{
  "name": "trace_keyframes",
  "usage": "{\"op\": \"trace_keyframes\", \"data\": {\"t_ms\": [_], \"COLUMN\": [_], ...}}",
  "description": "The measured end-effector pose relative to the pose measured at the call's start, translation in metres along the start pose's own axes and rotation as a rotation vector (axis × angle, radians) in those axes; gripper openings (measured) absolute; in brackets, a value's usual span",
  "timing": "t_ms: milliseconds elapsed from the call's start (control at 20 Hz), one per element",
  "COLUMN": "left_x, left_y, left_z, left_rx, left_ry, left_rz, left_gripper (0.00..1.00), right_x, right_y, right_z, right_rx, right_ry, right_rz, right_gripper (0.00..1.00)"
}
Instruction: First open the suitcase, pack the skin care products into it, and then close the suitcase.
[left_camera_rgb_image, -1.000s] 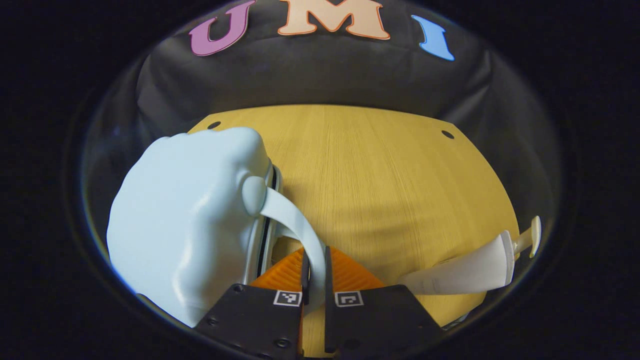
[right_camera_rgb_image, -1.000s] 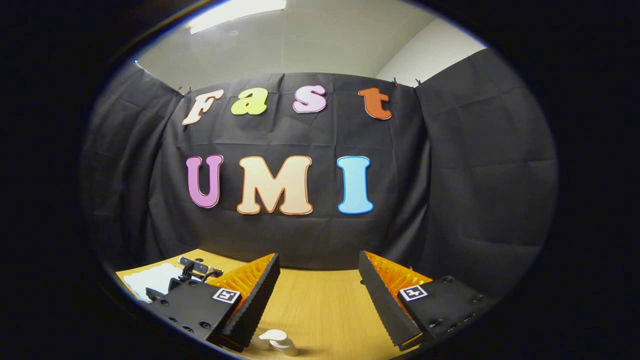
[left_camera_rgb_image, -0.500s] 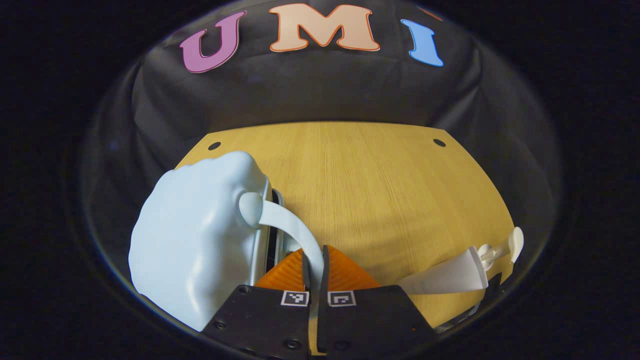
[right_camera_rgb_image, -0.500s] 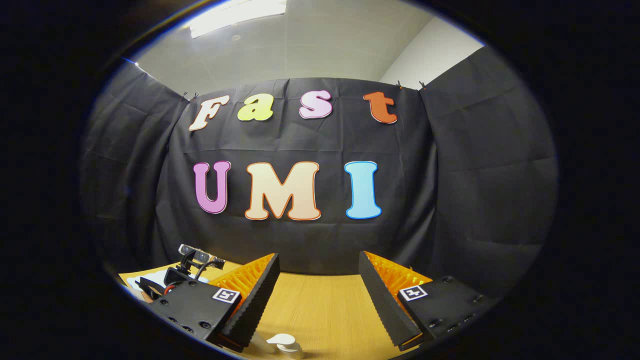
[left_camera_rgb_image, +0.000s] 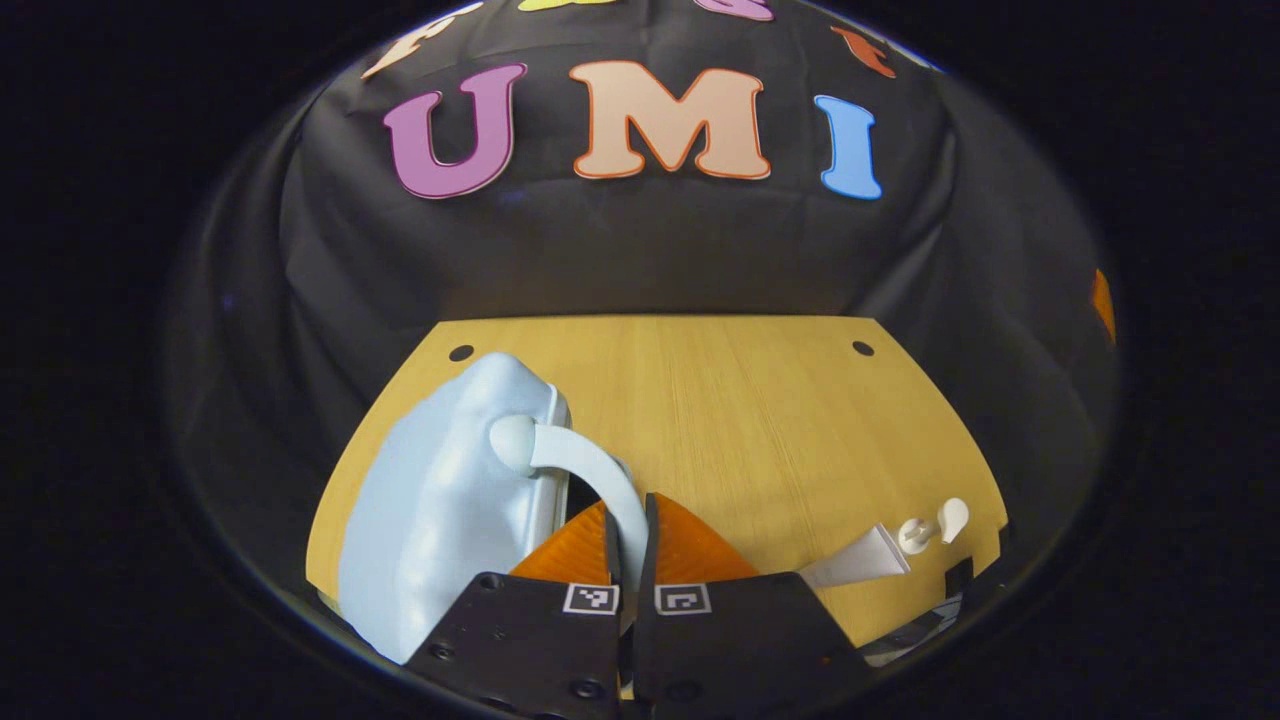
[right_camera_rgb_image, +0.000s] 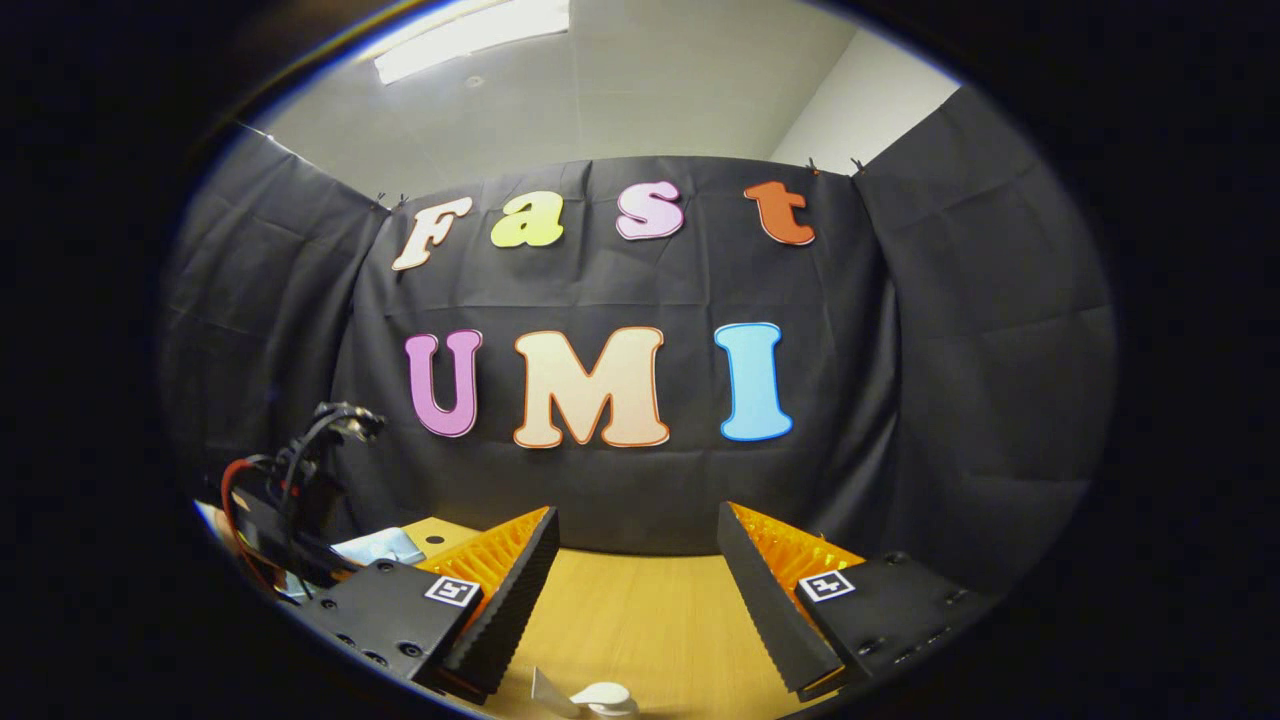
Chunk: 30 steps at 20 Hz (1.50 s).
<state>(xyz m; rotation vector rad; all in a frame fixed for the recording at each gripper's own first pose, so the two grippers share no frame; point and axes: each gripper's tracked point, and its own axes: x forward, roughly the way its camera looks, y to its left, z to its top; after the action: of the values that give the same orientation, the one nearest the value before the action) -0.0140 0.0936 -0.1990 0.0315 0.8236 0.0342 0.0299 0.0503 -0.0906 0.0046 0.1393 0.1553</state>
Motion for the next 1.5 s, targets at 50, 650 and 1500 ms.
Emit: {"op": "trace_keyframes", "data": {"t_ms": [50, 650, 1500], "left_x": [-0.006, -0.046, -0.037], "left_y": [0.01, 0.136, 0.356], "left_z": [0.007, 0.057, 0.025], "left_rx": [-0.013, -0.016, -0.086], "left_ry": [-0.014, -0.12, -0.084], "left_rz": [-0.008, 0.042, 0.283], "left_gripper": [0.0, 0.0, 0.0], "right_x": [0.003, 0.023, 0.036], "right_y": [0.007, 0.089, 0.17], "right_z": [-0.001, -0.01, -0.012], "right_rx": [0.004, 0.025, -0.018], "right_ry": [0.0, 0.005, 0.001], "right_rz": [0.008, 0.01, -0.027], "right_gripper": [0.99, 0.99, 0.99]}}
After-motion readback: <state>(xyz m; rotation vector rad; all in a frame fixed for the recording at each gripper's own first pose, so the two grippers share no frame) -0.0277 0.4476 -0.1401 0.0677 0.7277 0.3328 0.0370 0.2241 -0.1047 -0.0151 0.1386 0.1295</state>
